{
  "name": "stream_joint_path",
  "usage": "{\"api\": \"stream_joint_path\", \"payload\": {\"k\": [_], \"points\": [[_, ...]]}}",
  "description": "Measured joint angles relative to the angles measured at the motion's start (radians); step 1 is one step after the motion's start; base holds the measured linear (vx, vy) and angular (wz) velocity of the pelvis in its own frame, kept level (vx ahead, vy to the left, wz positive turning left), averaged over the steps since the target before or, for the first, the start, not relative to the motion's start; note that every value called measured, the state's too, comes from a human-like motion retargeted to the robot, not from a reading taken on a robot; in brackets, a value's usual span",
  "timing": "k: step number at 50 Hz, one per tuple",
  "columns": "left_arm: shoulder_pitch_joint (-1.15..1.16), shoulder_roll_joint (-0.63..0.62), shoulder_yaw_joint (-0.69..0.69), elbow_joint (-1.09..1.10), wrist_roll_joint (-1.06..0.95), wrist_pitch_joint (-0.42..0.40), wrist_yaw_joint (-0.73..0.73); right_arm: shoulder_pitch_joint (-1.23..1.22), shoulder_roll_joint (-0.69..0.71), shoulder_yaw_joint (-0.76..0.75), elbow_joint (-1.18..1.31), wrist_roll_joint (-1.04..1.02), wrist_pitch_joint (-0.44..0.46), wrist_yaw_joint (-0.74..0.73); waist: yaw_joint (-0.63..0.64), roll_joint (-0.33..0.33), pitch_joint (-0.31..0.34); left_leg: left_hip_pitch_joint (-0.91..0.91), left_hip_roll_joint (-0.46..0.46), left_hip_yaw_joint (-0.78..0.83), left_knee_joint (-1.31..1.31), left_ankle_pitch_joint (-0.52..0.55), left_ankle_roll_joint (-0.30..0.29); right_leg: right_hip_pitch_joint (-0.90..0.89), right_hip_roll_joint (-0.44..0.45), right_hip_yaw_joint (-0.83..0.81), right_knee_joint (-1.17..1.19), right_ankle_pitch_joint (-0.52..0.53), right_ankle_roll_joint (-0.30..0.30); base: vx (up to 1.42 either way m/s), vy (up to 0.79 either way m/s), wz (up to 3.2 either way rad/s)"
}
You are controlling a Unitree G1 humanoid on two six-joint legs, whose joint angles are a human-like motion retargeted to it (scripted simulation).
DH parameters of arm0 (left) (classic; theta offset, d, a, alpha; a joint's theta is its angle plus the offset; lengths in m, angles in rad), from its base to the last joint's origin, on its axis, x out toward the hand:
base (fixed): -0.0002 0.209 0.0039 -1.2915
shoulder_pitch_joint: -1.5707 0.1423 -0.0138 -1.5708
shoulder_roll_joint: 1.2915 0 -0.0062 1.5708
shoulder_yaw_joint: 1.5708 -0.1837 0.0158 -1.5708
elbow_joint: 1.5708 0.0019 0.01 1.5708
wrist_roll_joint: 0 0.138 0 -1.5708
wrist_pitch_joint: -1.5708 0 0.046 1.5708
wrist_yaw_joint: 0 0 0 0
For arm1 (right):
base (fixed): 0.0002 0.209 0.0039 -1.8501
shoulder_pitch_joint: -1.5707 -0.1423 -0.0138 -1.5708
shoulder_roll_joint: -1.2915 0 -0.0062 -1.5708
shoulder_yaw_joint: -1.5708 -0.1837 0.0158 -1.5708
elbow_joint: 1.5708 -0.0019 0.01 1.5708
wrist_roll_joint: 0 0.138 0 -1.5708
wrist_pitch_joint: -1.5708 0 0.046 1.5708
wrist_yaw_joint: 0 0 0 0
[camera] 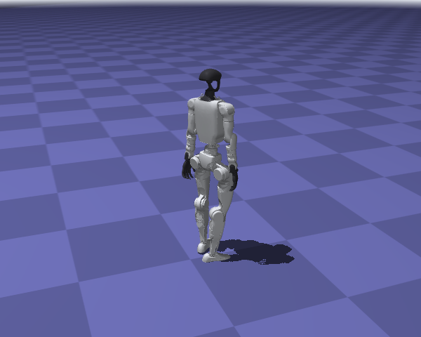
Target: Upper body actions
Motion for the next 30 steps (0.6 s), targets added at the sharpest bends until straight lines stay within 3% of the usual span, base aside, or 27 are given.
{"api": "stream_joint_path", "payload": {"k": [20,30], "points": [[0.023,-0.012,0.006,-0.051,-0.023,-0.014,-0.019,0.018,-0.025,-0.001,0.079,-0.015,0.010,-0.028,0.003,-0.011,0.013,0.013,-0.011,0.009,-0.004,-0.014,0.013,-0.001,-0.004,0.015,0.012,0.024,-0.019,0.01,0.02,-0.08],[0.007,0.004,-0.026,-0.023,0.002,-0.011,-0.015,-0.005,-0.038,-0.016,0.063,-0.001,0.005,-0.023,-0.014,-0.006,0.059,0.054,-0.001,0.152,-0.030,-0.033,0.027,-0.065,-0.015,0.092,0.062,0.076,-0.029,0.00,0.10,-0.66]]}}
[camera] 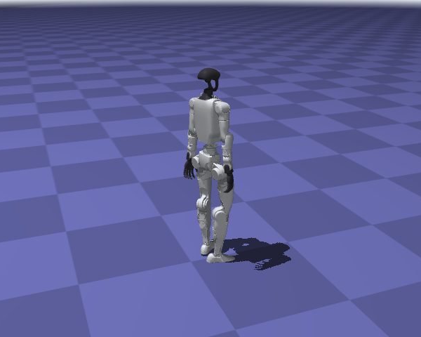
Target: Upper body actions
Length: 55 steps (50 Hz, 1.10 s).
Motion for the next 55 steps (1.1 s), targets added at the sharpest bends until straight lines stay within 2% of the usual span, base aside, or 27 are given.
{"api": "stream_joint_path", "payload": {"k": [5,7,11,13,19,25,27,30,35,40,45,47,50,51,52,55], "points": [[-0.005,0.020,-0.003,0.001,-0.010,-0.012,-0.012,-0.042,0.022,0.042,-0.089,0.000,-0.021,0.036,-0.014,0.004,0.031,0.009,0.031,0.159,-0.015,-0.022,-0.002,-0.077,0.006,0.031,0.019,0.065,-0.001,-0.16,0.01,-1.83],[0.001,0.035,-0.019,0.006,-0.008,-0.012,-0.020,-0.046,0.032,0.065,-0.124,-0.002,-0.034,0.047,-0.027,0.013,0.030,0.010,0.047,0.217,-0.022,-0.032,-0.002,-0.071,-0.001,-0.082,0.005,0.054,-0.028,-0.16,-0.01,-2.07],[0.001,0.075,-0.042,0.011,0.024,-0.001,-0.022,-0.049,0.040,0.109,-0.171,-0.002,-0.054,0.068,-0.017,0.013,0.020,0.009,0.064,0.351,-0.035,-0.053,-0.009,-0.028,-0.015,-0.426,-0.039,0.022,-0.039,-0.21,-0.05,-2.29],[0.001,0.088,-0.042,0.011,0.038,0.006,-0.011,-0.049,0.039,0.120,-0.178,-0.010,-0.056,0.071,-0.010,0.014,0.015,0.011,0.075,0.406,-0.037,-0.064,-0.016,-0.011,-0.004,-0.526,-0.053,0.023,-0.061,-0.21,-0.09,-2.12],[-0.010,0.095,-0.015,-0.004,0.010,0.021,0.003,-0.059,0.018,0.109,-0.123,-0.028,-0.040,0.043,-0.033,0.028,0.009,0.017,0.097,0.501,-0.031,-0.088,-0.036,0.022,0.016,-0.583,-0.039,0.066,-0.082,-0.21,-0.08,-1.65],[-0.034,0.072,0.008,-0.039,-0.016,0.028,0.015,-0.050,-0.010,0.031,0.009,0.045,-0.005,0.010,-0.035,0.035,-0.014,0.016,0.099,0.570,-0.025,-0.097,-0.060,0.078,0.035,-0.662,-0.052,0.073,-0.115,-0.17,-0.12,-1.17],[-0.041,0.062,0.012,-0.054,-0.035,0.023,0.016,-0.038,-0.018,-0.001,0.049,0.078,0.009,0.002,-0.033,0.024,-0.021,0.017,0.084,0.588,-0.020,-0.099,-0.067,0.090,0.043,-0.649,-0.081,0.036,-0.081,-0.09,-0.12,-0.73],[-0.052,0.050,0.008,-0.073,-0.064,0.017,0.009,-0.023,-0.025,-0.056,0.104,0.119,0.025,-0.007,-0.042,0.016,-0.024,0.031,0.076,0.595,-0.016,-0.089,-0.082,0.084,0.072,-0.548,-0.140,0.020,-0.125,-0.06,-0.16,-0.31],[-0.068,0.008,0.017,-0.077,-0.113,0.009,0.027,0.010,-0.024,-0.130,0.104,0.163,0.053,-0.004,-0.080,0.045,-0.035,0.034,0.107,0.589,0.007,-0.064,-0.108,0.071,0.084,-0.473,-0.148,0.014,-0.133,-0.12,-0.20,0.09],[-0.033,-0.002,0.020,-0.091,-0.119,-0.013,-0.007,0.001,-0.020,-0.113,0.104,0.138,0.052,-0.005,-0.114,0.071,-0.060,0.063,0.135,0.622,0.030,-0.028,-0.144,0.067,0.103,-0.425,-0.152,-0.007,-0.152,-0.02,-0.14,-0.44],[0.000,0.025,0.025,-0.059,-0.080,-0.007,0.035,-0.027,0.002,-0.059,0.064,0.098,0.049,0.028,-0.118,0.047,-0.065,0.107,0.178,0.650,0.118,0.107,-0.152,0.077,0.086,-0.362,-0.160,-0.017,-0.173,-0.03,-0.20,-0.87],[0.016,0.034,0.038,-0.042,-0.075,0.004,0.042,-0.044,0.015,-0.034,0.032,0.066,0.044,0.043,-0.124,0.007,-0.066,0.108,0.196,0.640,0.202,0.191,-0.103,0.083,0.044,-0.335,-0.165,-0.015,-0.177,0.01,-0.25,-1.00],[0.029,0.045,0.057,-0.024,-0.091,0.018,0.044,-0.067,0.030,-0.013,-0.017,0.026,0.039,0.061,-0.118,-0.062,-0.054,0.074,0.225,0.558,0.372,0.245,0.020,0.092,-0.029,-0.294,-0.167,-0.009,-0.180,0.03,-0.21,-1.16],[0.028,0.044,0.064,-0.018,-0.101,0.023,0.043,-0.077,0.031,-0.008,-0.038,0.021,0.037,0.068,-0.109,-0.068,-0.046,0.041,0.254,0.503,0.456,0.237,0.034,0.091,-0.039,-0.276,-0.167,-0.005,-0.183,0.02,-0.19,-1.38],[0.026,0.042,0.070,-0.013,-0.110,0.027,0.043,-0.086,0.030,-0.003,-0.058,0.018,0.034,0.073,-0.100,-0.071,-0.039,0.013,0.278,0.456,0.523,0.227,0.036,0.088,-0.045,-0.260,-0.166,-0.001,-0.186,0.00,-0.12,-1.39],[0.028,0.022,0.088,-0.018,-0.127,0.027,0.041,-0.107,0.019,0.003,-0.100,0.025,0.022,0.075,-0.063,-0.044,-0.024,-0.095,0.281,0.264,0.597,0.191,-0.045,0.066,-0.029,-0.203,-0.164,0.012,-0.200,-0.03,-0.02,-1.64]]}}
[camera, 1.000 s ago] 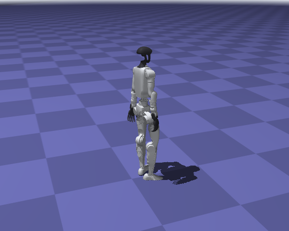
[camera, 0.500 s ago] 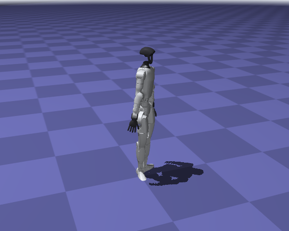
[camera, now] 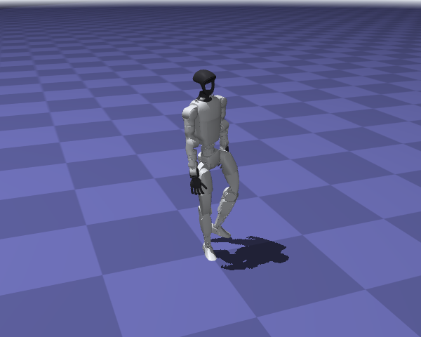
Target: Upper body actions
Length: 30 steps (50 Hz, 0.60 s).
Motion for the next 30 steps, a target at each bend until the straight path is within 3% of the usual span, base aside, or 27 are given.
{"api": "stream_joint_path", "payload": {"k": [2,8,10,12,13,15,18,22,30], "points": [[0.005,-0.015,-0.002,-0.018,-0.004,-0.007,-0.001,-0.010,-0.011,-0.005,-0.016,0.011,-0.007,-0.007,0.034,0.021,0.006,-0.075,-0.065,-0.155,-0.037,-0.031,-0.028,-0.024,0.009,0.057,0.007,0.011,-0.007,-0.01,0.02,-1.88],[0.002,-0.029,-0.052,-0.067,0.036,-0.024,0.002,-0.015,-0.042,-0.042,-0.003,0.027,-0.002,-0.031,0.110,0.075,0.023,-0.118,-0.165,-0.349,-0.358,-0.124,0.020,-0.051,0.047,0.182,0.022,0.029,-0.006,0.10,0.04,-1.52],[0.001,-0.031,-0.067,-0.077,0.039,-0.030,0.006,-0.018,-0.048,-0.053,0.023,0.027,0.005,-0.051,0.137,0.096,0.037,-0.112,-0.202,-0.425,-0.466,-0.131,0.001,-0.043,0.075,0.236,0.030,0.029,-0.006,0.21,0.08,-1.55],[0.003,-0.037,-0.073,-0.084,0.037,-0.036,0.004,-0.020,-0.054,-0.061,0.054,0.025,0.011,-0.064,0.113,0.103,0.040,-0.087,-0.229,-0.403,-0.544,-0.059,0.045,-0.030,0.076,0.258,0.040,0.024,0.004,0.24,0.11,-0.63],[0.009,-0.041,-0.077,-0.087,0.036,-0.039,0.001,-0.015,-0.057,-0.065,0.067,0.024,0.015,-0.067,0.079,0.106,0.031,-0.065,-0.249,-0.416,-0.571,-0.097,0.075,-0.026,0.070,0.250,0.047,0.021,0.013,0.32,0.17,0.00],[0.024,-0.053,-0.065,-0.090,0.035,-0.039,-0.016,-0.007,-0.061,-0.057,0.095,0.014,0.027,-0.073,0.014,0.136,0.004,-0.015,-0.182,-0.233,-0.567,-0.126,0.025,-0.027,0.081,0.247,0.061,0.016,0.027,0.37,0.22,-0.26],[0.011,-0.065,-0.023,-0.090,0.041,-0.030,-0.028,-0.004,-0.037,-0.038,0.125,0.045,0.041,-0.106,-0.015,0.147,-0.004,-0.020,-0.194,-0.320,-0.566,-0.152,0.044,-0.041,0.086,0.283,0.077,0.018,0.039,0.16,0.13,-1.04],[0.004,-0.053,-0.022,-0.113,0.028,-0.042,-0.007,0.030,-0.024,-0.053,0.164,0.105,0.019,-0.095,0.007,0.126,0.015,0.033,-0.214,-0.272,-0.577,-0.183,0.056,-0.034,0.075,0.319,0.094,0.028,0.048,0.18,0.09,-0.96],[-0.012,-0.040,-0.015,-0.087,-0.023,-0.030,-0.014,0.090,-0.008,-0.038,0.204,0.051,0.074,-0.124,0.017,0.112,-0.018,0.054,-0.226,-0.226,-0.587,-0.216,0.068,-0.052,0.064,0.345,0.106,0.045,0.079,0.12,0.06,-0.37]]}}
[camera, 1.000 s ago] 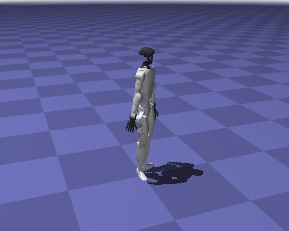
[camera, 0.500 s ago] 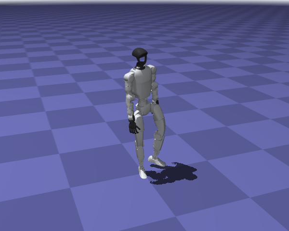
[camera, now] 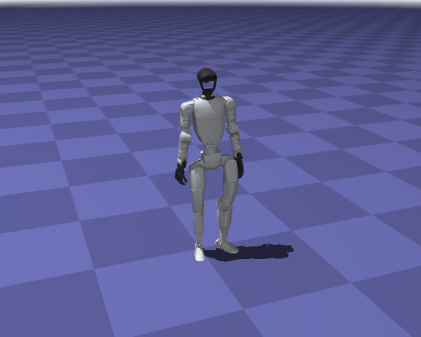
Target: Upper body actions
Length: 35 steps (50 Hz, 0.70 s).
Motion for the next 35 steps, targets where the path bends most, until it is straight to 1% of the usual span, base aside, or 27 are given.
{"api": "stream_joint_path", "payload": {"k": [3,5,7,8,10,13,15,17,19,22,25,32,35], "points": [[-0.005,0.000,0.004,0.010,-0.013,0.003,-0.005,-0.003,-0.003,0.006,0.000,-0.024,0.018,0.008,-0.007,0.000,-0.005,-0.001,-0.001,0.023,0.000,-0.009,0.002,-0.012,0.003,0.003,0.002,0.024,0.009,0.00,0.01,-0.09],[-0.009,0.000,0.000,0.015,-0.013,0.003,-0.005,-0.009,-0.005,0.005,-0.012,-0.028,0.019,0.013,0.008,-0.003,-0.003,-0.004,-0.003,0.036,-0.002,-0.016,0.004,-0.019,-0.003,-0.027,0.009,0.032,0.024,-0.03,0.05,-0.51],[-0.009,0.000,-0.002,0.015,-0.008,0.000,-0.007,-0.018,-0.006,0.008,-0.033,-0.024,0.014,0.016,0.030,-0.003,-0.001,-0.010,-0.001,0.054,-0.004,-0.021,0.004,-0.020,-0.020,-0.134,0.021,0.000,0.042,-0.07,0.04,-0.73],[-0.008,0.001,-0.001,0.015,-0.004,-0.002,-0.007,-0.023,-0.006,0.012,-0.045,-0.022,0.011,0.018,0.037,-0.002,-0.001,-0.014,0.001,0.060,-0.005,-0.023,0.005,-0.019,-0.023,-0.188,0.025,-0.014,0.035,-0.05,0.02,-0.62],[0.000,0.005,-0.003,0.014,0.007,-0.006,-0.007,-0.034,-0.002,0.023,-0.068,-0.019,0.005,0.024,0.039,0.002,0.004,-0.016,0.008,0.061,-0.004,-0.025,0.004,-0.017,-0.016,-0.271,0.026,-0.035,-0.005,-0.03,-0.02,-0.34],[0.005,0.024,-0.016,0.030,0.028,0.000,-0.010,-0.046,0.009,0.033,-0.096,-0.025,0.000,0.047,0.011,-0.011,0.018,0.000,0.002,0.040,0.003,-0.028,0.001,-0.010,0.002,-0.212,0.008,-0.032,-0.044,-0.01,-0.06,0.32],[0.008,0.031,-0.021,0.052,0.048,0.015,-0.008,-0.043,0.017,0.030,-0.107,-0.037,-0.002,0.060,-0.005,-0.023,0.014,0.003,-0.003,0.014,0.011,-0.026,-0.001,0.010,0.000,-0.224,-0.015,-0.025,-0.051,0.02,-0.06,0.66],[0.009,0.025,-0.021,0.078,0.051,0.029,0.012,-0.038,0.020,0.022,-0.114,-0.046,-0.007,0.069,0.012,-0.030,0.005,0.004,-0.002,0.012,0.014,-0.026,-0.003,0.029,-0.003,-0.274,-0.040,-0.018,-0.044,0.07,-0.06,0.34],[0.018,0.014,-0.016,0.091,0.029,0.021,0.024,-0.036,0.018,0.023,-0.118,-0.054,-0.014,0.064,0.031,-0.039,-0.001,0.007,-0.003,0.011,0.014,-0.026,-0.004,0.033,0.002,-0.268,-0.052,-0.012,-0.048,0.08,-0.05,0.10],[0.033,-0.004,-0.006,0.092,0.007,0.001,-0.009,-0.045,0.010,0.038,-0.117,-0.074,-0.016,0.056,0.039,-0.045,-0.004,0.012,-0.005,0.011,0.008,-0.025,-0.005,0.034,0.006,-0.268,-0.058,-0.009,-0.052,0.02,-0.01,0.02],[0.042,-0.015,0.001,0.088,0.019,0.001,-0.019,-0.059,0.003,0.043,-0.110,-0.084,-0.010,0.058,0.037,-0.042,-0.008,0.011,-0.003,0.007,0.006,-0.025,-0.005,0.033,0.009,-0.271,-0.057,-0.010,-0.052,0.00,0.00,0.00],[0.036,-0.009,-0.028,0.075,0.045,-0.006,-0.011,-0.060,-0.005,0.030,-0.135,-0.045,-0.016,0.060,0.052,-0.050,0.008,0.008,-0.005,-0.032,0.015,-0.029,-0.005,0.039,0.009,-0.283,-0.039,-0.019,-0.047,0.02,-0.01,0.13],[0.023,-0.004,-0.026,0.064,0.050,-0.001,-0.015,-0.061,-0.010,0.032,-0.141,-0.048,-0.010,0.054,0.060,-0.047,0.006,-0.018,0.004,-0.067,0.031,-0.029,-0.010,0.023,0.008,-0.260,0.001,-0.041,-0.032,-0.02,0.00,0.08]]}}
